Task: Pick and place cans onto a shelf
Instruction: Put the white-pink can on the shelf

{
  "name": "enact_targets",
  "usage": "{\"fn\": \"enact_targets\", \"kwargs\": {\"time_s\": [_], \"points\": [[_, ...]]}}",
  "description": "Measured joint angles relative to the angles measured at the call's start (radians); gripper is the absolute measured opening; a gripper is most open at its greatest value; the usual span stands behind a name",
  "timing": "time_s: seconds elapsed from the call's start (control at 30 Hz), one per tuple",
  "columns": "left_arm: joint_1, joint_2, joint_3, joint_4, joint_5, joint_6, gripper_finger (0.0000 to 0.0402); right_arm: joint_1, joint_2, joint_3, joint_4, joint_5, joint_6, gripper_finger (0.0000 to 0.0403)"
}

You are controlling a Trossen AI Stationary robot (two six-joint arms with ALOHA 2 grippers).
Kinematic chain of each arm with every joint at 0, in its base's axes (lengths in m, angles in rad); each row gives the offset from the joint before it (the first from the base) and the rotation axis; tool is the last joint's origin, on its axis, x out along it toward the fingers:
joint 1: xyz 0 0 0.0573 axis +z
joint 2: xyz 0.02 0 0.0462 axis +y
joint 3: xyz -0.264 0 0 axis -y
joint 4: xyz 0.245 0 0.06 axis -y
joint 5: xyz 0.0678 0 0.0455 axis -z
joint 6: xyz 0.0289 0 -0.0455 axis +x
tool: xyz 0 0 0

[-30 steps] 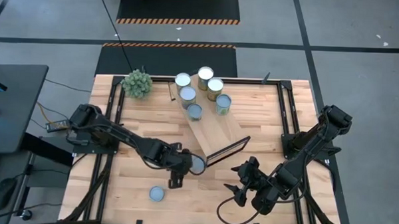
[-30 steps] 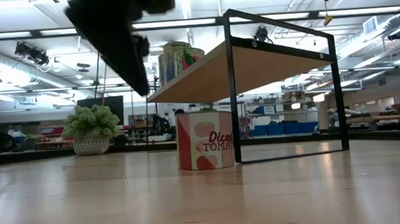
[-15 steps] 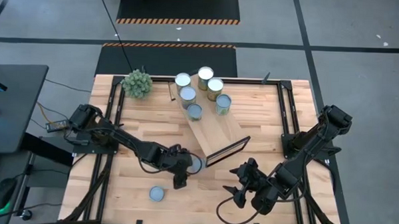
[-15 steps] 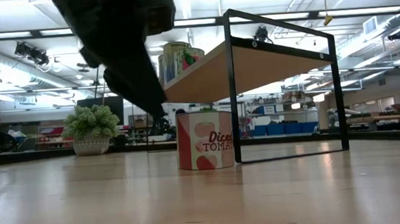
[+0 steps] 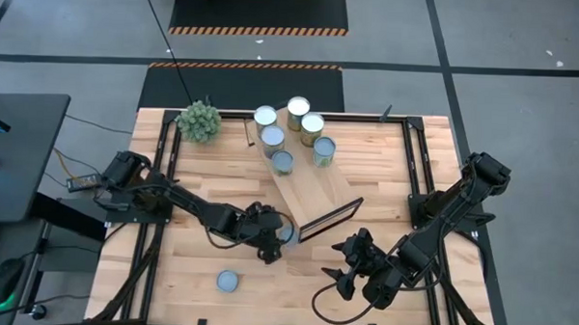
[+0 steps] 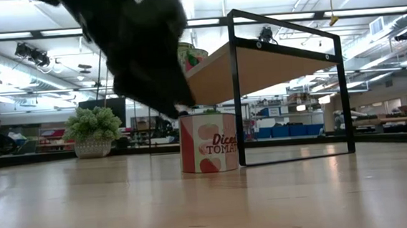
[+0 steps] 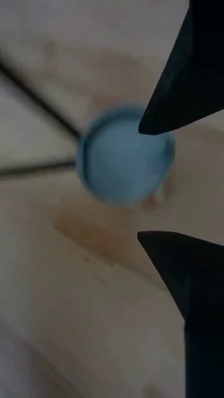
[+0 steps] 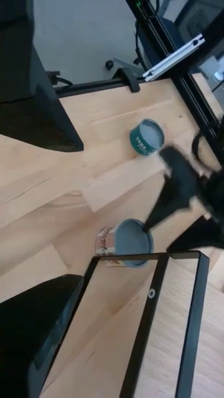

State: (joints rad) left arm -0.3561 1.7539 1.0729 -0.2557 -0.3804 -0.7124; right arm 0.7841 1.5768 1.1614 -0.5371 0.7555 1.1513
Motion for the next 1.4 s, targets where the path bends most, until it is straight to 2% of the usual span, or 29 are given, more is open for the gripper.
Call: {"fn": "enact_targets", "kwargs": {"time_s": [0.23, 0.67, 0.77, 0.97, 1.4], "points": [[0.035, 0.029, 0.000, 0.022, 0.011, -0.028, 0.0223, -0.002, 0.000, 0.000, 0.004, 0.001, -0.003, 0.0346], [0.015, 0.077, 0.002, 0.051, 0.057, -0.036, 0.0150, -0.003, 0.000, 0.000, 0.019, 0.002, -0.003, 0.0346], [0.010, 0.076, 0.004, 0.034, 0.075, -0.036, 0.0115, -0.003, 0.000, 0.000, 0.020, 0.002, -0.003, 0.0346], [0.002, 0.067, 0.006, -0.001, 0.115, -0.036, 0.0015, -0.002, 0.000, 0.000, 0.021, -0.006, -0.003, 0.0346], [0.031, -0.033, -0.003, -0.157, 0.084, 0.019, 0.0005, -0.002, 0.000, 0.000, 0.028, -0.017, -0.006, 0.0346]]}}
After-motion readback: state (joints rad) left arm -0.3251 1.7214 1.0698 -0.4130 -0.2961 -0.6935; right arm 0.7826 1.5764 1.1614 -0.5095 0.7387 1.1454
